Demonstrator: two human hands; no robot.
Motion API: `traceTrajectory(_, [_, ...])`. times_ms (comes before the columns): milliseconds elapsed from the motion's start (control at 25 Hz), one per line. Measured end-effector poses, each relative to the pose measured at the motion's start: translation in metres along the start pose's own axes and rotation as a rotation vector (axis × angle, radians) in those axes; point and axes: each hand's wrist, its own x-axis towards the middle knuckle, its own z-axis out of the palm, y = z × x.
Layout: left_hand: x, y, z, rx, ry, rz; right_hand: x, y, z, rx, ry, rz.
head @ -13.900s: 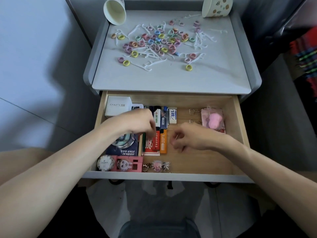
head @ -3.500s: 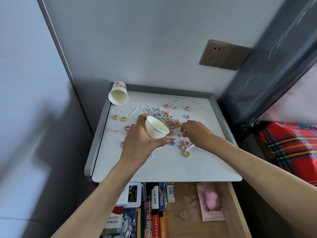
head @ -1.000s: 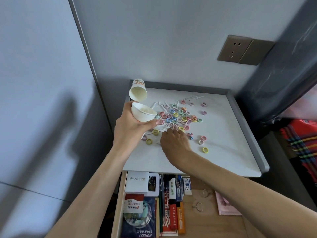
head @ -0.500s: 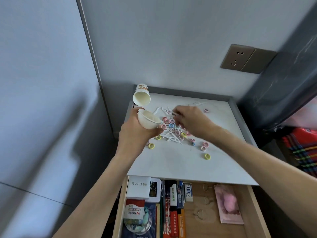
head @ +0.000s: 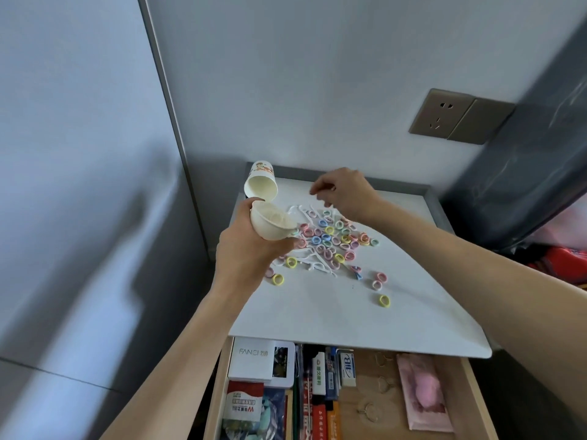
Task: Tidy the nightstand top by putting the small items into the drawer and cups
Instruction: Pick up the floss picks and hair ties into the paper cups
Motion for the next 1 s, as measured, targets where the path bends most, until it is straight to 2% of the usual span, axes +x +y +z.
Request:
traceTrajectory(80, [0.004, -0.003, -0.004, 0.0, 0.019, 0.007, 0.02, 0.026, 0.019, -0.185, -0.091, 0.085])
traceTrajectory(160, [0.009, -0.007, -0.007, -0.001, 0.049, 0.002, 0.034, 0.037, 0.037, -0.252, -0.145, 0.139])
traceTrajectory(320, [0.016, -0.012, -0.01, 0.005, 0.077, -0.002, 0.051, 0.044, 0.063, -0.315, -0.113, 0.173])
traceTrajectory(520, [0.02, -0.014, -0.011, 0.013, 0.081, -0.016, 0.056, 0.052, 0.073, -0.233, -0.059, 0.172])
traceTrajectory(720, [0.018, -0.012, -0.011, 0.016, 0.071, -0.021, 0.048, 0.058, 0.044, -0.027, 0.019, 0.211])
traceTrajectory(760, [0.018, -0.011, -0.01, 0.016, 0.068, -0.02, 0.046, 0.062, 0.034, -0.04, -0.019, 0.221])
traceTrajectory(880, [0.019, -0.009, -0.008, 0.011, 0.058, -0.027, 0.04, 0.071, 0.011, -0.229, -0.29, 0.199])
traceTrajectory(920, [0.019, -0.008, -0.007, 0.009, 0.054, -0.03, 0.04, 0.072, 0.01, -0.255, -0.305, 0.193])
traceTrajectory(1000, [0.019, -0.006, -0.005, 0.006, 0.051, -0.032, 0.041, 0.07, 0.016, -0.213, -0.216, 0.176])
